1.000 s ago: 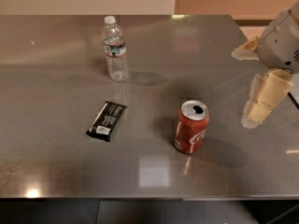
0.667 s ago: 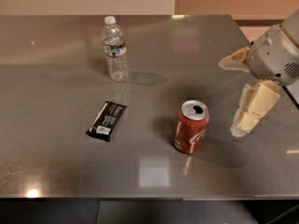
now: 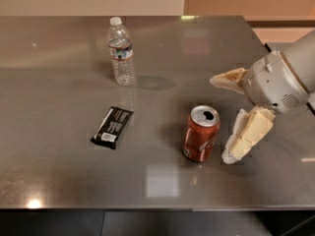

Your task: Pick coke can

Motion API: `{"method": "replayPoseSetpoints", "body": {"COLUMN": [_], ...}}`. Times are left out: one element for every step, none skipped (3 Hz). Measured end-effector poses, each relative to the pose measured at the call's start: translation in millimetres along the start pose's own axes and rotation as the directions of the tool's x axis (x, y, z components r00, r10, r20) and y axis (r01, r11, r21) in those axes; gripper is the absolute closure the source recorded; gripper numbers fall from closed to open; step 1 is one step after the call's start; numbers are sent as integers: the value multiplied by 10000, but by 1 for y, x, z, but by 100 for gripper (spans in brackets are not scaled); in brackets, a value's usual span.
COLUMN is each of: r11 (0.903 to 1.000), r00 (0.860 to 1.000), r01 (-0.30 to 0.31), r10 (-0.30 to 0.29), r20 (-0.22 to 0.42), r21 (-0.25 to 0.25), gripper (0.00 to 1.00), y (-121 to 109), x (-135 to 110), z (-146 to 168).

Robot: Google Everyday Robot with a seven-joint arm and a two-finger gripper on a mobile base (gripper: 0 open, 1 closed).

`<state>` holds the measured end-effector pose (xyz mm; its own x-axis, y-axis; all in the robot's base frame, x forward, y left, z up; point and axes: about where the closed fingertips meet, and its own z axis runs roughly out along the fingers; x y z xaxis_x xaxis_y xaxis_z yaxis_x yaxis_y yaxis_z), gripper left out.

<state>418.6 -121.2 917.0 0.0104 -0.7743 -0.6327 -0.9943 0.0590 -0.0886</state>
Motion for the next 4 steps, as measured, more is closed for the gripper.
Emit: {"method": "replayPoseSetpoints", "body": {"r11": [9999,9999,10000,9999], "r00": [9991,9988,9989,9991], "r01": [125,147,64,-43], "r10": [-127,-149,-62,49], "r20": [396,467,471,424], "r21": [65,57,-52,-147], "gripper": [0,0,18,43], "y": [7,10,10,9], "x": [-7,-9,-9,-11], "z": [16,24,28,29]}}
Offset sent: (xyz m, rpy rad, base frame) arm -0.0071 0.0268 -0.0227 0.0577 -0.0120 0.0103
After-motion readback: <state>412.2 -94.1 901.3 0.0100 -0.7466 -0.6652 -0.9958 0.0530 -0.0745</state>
